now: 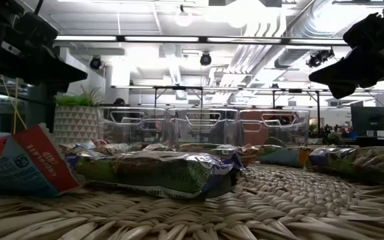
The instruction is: Pick and place Granola Bars by type
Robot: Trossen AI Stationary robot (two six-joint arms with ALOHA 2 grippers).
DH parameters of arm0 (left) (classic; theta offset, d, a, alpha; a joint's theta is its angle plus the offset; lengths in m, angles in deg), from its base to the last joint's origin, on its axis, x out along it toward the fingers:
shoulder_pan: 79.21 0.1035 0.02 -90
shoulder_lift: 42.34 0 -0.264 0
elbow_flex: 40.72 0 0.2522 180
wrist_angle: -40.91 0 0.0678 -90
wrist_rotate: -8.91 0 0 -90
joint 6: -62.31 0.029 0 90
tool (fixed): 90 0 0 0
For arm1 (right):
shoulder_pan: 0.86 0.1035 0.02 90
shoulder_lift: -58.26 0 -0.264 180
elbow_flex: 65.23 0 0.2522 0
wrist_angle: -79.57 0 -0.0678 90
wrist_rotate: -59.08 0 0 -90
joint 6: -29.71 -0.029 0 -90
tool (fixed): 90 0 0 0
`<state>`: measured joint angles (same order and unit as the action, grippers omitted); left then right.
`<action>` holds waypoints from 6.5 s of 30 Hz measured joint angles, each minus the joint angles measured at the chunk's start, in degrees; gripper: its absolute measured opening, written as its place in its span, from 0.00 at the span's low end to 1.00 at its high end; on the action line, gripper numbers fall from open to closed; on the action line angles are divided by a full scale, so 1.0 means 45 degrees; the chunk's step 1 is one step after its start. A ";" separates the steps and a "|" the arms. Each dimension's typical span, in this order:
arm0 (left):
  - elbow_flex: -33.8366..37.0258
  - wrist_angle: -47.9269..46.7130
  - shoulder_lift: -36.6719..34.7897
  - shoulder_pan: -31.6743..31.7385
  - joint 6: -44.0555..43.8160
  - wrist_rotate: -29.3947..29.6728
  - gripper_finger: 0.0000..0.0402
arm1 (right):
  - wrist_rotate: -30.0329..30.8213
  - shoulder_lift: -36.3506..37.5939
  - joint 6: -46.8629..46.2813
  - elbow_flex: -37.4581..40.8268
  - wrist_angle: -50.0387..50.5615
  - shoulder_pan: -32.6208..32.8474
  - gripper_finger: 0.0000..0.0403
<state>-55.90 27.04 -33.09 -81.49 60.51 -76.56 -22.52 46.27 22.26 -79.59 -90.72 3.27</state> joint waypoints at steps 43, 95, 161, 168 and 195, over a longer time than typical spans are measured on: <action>-0.0004 0.0002 0.0000 0.0000 0.0000 -0.0004 0.00 | 0.0000 0.0004 -0.0002 0.0000 0.0000 -0.0003 0.00; -0.0002 0.0000 0.0000 0.0003 0.0000 -0.0004 0.00 | -0.0936 0.0000 -0.1557 -0.0683 -0.0116 -0.0002 0.00; -0.0004 0.0002 -0.0001 0.0001 0.0000 0.0000 0.00 | -0.2839 -1.2337 -1.5765 -1.8914 1.7787 0.6645 0.03; -0.0002 0.0002 -0.0002 0.0000 -0.0002 -0.0002 0.00 | -0.3022 -1.4319 -1.8807 -1.8904 1.7603 0.8915 0.03; -0.0004 0.0002 0.0000 0.0001 -0.0005 -0.0004 0.00 | -0.2561 -2.1024 -1.9929 -1.8894 1.6299 0.8225 0.03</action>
<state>-55.91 27.05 -33.09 -81.48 60.49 -76.58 -34.04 -48.34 -67.43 -164.62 -17.38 40.28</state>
